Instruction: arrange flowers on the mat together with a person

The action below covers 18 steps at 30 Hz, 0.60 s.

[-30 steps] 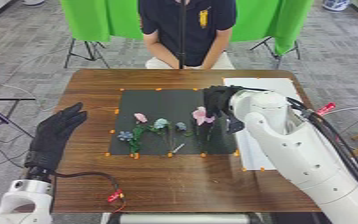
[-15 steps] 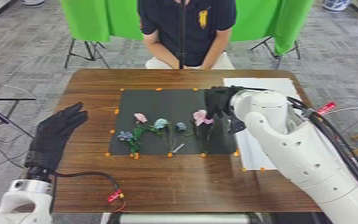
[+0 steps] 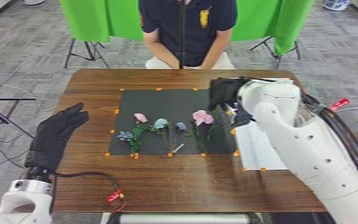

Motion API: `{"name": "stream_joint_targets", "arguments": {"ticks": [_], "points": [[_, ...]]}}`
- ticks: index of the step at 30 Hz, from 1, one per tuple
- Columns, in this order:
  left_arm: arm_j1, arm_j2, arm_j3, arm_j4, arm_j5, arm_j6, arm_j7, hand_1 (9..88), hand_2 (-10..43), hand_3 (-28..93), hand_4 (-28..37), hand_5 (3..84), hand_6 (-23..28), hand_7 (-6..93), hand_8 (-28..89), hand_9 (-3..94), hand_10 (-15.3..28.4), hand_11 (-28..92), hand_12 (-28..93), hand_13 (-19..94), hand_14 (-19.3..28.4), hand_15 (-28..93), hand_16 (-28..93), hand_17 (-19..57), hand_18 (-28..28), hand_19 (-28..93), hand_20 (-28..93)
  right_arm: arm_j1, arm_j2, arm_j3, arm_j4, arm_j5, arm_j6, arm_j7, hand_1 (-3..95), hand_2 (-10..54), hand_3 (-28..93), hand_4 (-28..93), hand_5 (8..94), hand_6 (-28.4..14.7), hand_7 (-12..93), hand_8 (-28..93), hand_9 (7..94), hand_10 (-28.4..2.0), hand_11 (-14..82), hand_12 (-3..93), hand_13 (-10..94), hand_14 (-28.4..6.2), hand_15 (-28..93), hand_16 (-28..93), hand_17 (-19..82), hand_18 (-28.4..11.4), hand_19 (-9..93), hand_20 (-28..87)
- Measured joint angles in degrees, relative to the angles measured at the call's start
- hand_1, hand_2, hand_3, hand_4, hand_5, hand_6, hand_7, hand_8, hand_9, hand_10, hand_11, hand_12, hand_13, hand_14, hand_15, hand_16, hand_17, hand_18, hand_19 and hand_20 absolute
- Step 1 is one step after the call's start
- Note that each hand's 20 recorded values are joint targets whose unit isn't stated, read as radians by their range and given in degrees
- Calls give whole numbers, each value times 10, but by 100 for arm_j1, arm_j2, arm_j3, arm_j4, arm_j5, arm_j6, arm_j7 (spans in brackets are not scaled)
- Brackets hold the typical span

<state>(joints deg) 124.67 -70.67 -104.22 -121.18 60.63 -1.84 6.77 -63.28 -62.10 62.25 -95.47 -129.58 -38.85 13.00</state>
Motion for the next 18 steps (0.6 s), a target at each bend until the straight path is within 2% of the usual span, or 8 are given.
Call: {"name": "stream_joint_targets", "arguments": {"ticks": [2, 5, 7, 9, 11, 13, 16, 18], "points": [[-2, 0, 0, 0, 0, -6, -1, 237, 49, 614, -222, 461, 72, 51, -42, 438, 152, 122, 128, 319, 170, 81, 33, 21, 117, 53, 125, -103, -34, 288, -139, 291, 23, 147, 440, -95, 629, -197, 753, -3, 149, -19, 937, -118, 365, 193, 937, -12, 620, 178, 753, -76, 932, 367], [-7, 0, 0, 0, 3, -19, -1, 236, 49, 617, -223, 461, 71, 52, -42, 435, 151, 122, 127, 318, 168, 80, 33, 21, 117, 52, 125, -457, -131, 972, -546, 922, 323, 380, 412, -95, 647, -187, 746, -3, 151, -48, 932, -127, 307, 210, 937, -27, 538, 212, 722, -82, 929, 277], [-9, 0, 0, 0, 5, -28, -1, 236, 48, 617, -224, 461, 71, 53, -42, 435, 151, 123, 127, 317, 168, 80, 32, 21, 116, 51, 125, -784, -183, 1437, -900, 1354, 855, 413, 368, -90, 662, -164, 734, -4, 154, -95, 901, -138, 262, 209, 932, -52, 425, 260, 666, -101, 901, 211], [-10, 0, 0, 0, 5, -36, -1, 236, 47, 618, -224, 460, 70, 53, -42, 435, 151, 123, 128, 317, 167, 80, 32, 22, 116, 51, 125, -1157, -226, 1854, -1275, 1707, 1615, 353, 309, -50, 663, -150, 720, -12, 150, -99, 849, -154, 220, 198, 864, -91, 364, 267, 583, -132, 850, 193], [-12, 0, 0, 0, 5, -40, 0, 236, 47, 619, -225, 461, 70, 54, -42, 435, 151, 124, 127, 317, 167, 81, 33, 22, 116, 50, 126, -1546, -260, 2200, -1619, 2048, 2393, 210, 269, -25, 658, -140, 702, -23, 139, -92, 796, -169, 186, 190, 760, -136, 333, 241, 479, -171, 759, 251], [-14, 0, 2, 1, 5, -45, 0, 236, 47, 619, -226, 461, 70, 54, -43, 435, 151, 124, 127, 317, 167, 80, 32, 22, 116, 50, 126, -1935, -259, 2466, -1902, 2529, 3021, 0, 227, -15, 683, -144, 670, -35, 122, -84, 710, -180, 143, 171, 593, -175, 256, 216, 337, -184, 572, 323], [-14, 0, 5, 2, 6, -53, 0, 236, 47, 620, -227, 461, 70, 54, -43, 435, 151, 124, 127, 317, 167, 81, 32, 22, 116, 50, 126, -2586, -262, 2916, -2242, 3546, 3590, -491, 176, 3, 707, -145, 573, -38, 101, -79, 566, -180, 75, 150, 433, -176, 129, 225, 222, -166, 285, 307], [-14, -3, 6, 4, 7, -66, -2, 236, 47, 620, -227, 461, 69, 54, -43, 435, 150, 123, 126, 316, 167, 80, 32, 22, 116, 50, 126, -3038, -317, 3288, -2336, 4212, 3704, -984, 145, 10, 723, -147, 515, -33, 88, -76, 500, -173, 59, 141, 375, -172, 101, 216, 197, -157, 183, 291]]}}
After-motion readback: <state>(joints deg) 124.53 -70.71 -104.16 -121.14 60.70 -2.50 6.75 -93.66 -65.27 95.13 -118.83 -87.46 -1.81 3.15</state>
